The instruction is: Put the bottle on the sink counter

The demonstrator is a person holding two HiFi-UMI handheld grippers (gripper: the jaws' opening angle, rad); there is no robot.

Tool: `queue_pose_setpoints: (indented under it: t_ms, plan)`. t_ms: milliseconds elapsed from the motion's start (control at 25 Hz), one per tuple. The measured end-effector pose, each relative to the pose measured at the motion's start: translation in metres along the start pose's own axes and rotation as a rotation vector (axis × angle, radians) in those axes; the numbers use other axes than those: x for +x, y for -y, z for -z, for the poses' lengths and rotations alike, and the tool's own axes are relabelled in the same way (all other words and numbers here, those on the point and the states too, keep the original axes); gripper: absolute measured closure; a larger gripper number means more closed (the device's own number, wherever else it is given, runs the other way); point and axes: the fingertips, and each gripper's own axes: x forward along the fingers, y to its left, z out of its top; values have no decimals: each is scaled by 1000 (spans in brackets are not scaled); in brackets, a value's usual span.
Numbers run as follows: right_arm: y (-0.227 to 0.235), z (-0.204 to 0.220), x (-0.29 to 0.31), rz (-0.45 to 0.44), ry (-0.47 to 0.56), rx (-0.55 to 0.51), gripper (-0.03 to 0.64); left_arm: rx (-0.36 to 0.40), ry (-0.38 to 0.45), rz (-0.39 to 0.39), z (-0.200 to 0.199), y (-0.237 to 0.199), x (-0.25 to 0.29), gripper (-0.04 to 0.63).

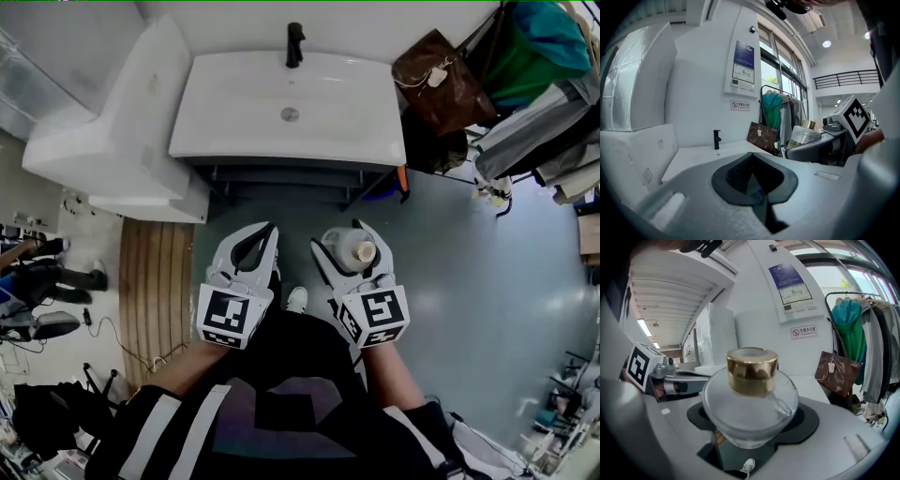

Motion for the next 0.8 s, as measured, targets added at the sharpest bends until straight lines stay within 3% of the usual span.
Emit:
queue_pose_setpoints:
  t_ms: [800]
  plan:
    - [49, -60, 138, 94, -12, -23, 278, -8, 64, 74, -42, -122, 117, 598]
